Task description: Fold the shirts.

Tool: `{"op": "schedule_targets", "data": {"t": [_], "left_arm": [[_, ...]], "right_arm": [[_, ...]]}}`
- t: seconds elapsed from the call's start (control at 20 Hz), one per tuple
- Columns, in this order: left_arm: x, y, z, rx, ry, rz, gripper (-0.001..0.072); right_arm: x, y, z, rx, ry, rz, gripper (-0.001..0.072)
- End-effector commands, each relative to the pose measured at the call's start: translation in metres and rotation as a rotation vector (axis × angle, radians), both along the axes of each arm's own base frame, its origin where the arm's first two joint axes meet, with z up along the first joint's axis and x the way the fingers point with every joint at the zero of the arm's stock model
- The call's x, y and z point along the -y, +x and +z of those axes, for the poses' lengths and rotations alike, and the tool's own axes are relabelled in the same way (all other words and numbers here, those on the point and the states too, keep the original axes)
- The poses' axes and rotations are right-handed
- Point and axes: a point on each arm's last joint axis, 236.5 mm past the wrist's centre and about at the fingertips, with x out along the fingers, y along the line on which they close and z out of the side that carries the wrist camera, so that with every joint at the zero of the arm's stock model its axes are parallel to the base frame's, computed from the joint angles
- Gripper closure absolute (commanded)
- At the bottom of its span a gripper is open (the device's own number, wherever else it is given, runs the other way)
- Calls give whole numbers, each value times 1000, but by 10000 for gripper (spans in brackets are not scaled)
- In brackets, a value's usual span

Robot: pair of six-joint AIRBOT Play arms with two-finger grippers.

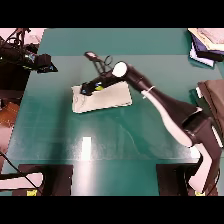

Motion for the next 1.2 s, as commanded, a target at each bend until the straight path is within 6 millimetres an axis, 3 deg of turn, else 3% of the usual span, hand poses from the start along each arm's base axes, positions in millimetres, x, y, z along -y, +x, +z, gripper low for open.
{"op": "schedule_targets", "data": {"t": [0.0, 0.25, 0.35, 0.4, 0.55, 0.7, 0.9, 1.0, 1.1, 1.15], "left_arm": [[0, -2, -1, -3, 4, -10, 684], [0, 0, 0, 6, 4, -5, 684], [0, 1, 0, 6, 4, -4, 684], [0, 0, 0, 6, 4, -4, 684], [0, 0, 0, 5, 3, -5, 684], [0, -1, 0, 1, 4, -8, 684], [0, -1, -1, -2, 4, -9, 684], [0, -1, -1, -2, 4, -9, 684], [0, -2, -1, -5, 4, -11, 684], [1, -3, -1, -8, 4, -13, 684]], "right_arm": [[98, 12, -19, -77, -159, -67, 163], [220, 30, -31, -213, -184, -291, 152], [246, 26, -45, -293, -167, -347, 6], [247, 23, -52, -347, -120, -374, 2], [234, 19, -70, -461, -11, -385, 17], [203, 22, -85, -520, 80, -367, 17], [157, 30, -90, -551, 157, -323, 23], [133, 34, -88, -526, 161, -275, 91], [113, 36, -86, -493, 158, -235, 257], [107, 37, -85, -475, 152, -217, 428]]}}
